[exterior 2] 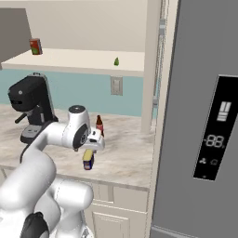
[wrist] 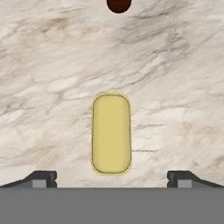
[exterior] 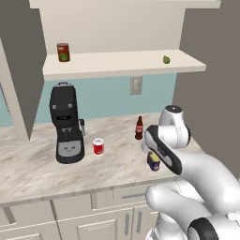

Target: Pick the cans from the counter and place them in their designated side in the cabinet.

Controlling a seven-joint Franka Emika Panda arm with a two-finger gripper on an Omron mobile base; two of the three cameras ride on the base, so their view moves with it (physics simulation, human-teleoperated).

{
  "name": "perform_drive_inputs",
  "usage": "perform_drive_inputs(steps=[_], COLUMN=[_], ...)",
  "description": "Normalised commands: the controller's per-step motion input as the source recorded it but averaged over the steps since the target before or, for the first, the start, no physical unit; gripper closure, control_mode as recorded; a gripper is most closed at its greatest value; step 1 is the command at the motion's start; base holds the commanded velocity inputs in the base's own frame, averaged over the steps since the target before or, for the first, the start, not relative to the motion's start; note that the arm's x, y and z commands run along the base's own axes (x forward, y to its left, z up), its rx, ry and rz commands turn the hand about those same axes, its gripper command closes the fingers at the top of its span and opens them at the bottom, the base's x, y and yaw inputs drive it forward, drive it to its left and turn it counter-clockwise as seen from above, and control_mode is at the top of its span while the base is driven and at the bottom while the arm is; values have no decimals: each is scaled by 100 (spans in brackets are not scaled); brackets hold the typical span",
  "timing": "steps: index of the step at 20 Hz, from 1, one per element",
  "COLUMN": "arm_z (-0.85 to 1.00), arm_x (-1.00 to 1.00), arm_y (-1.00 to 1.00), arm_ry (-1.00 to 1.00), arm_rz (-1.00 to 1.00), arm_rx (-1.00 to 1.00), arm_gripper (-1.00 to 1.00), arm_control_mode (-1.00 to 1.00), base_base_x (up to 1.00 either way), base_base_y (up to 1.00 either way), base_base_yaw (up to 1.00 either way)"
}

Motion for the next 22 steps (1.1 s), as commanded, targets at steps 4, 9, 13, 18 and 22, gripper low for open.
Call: perform_drive_inputs(steps=[4, 9, 13, 18, 22], arm_z=[-16, -14, -12, -10, -10], arm_x=[10, 7, 2, 0, 0], arm_y=[0, 0, 0, 0, 1], arm_ry=[4, 3, 1, 0, 0], arm_rz=[0, 0, 0, 0, 0], arm_rx=[0, 0, 0, 0, 0], arm_gripper=[-100, -100, -100, -100, -100], arm_control_mode=[-100, -100, -100, -100, -100], base_base_x=[0, 0, 0, 0, 0], base_base_y=[0, 0, 0, 0, 0], base_base_yaw=[0, 0, 0, 0, 0])
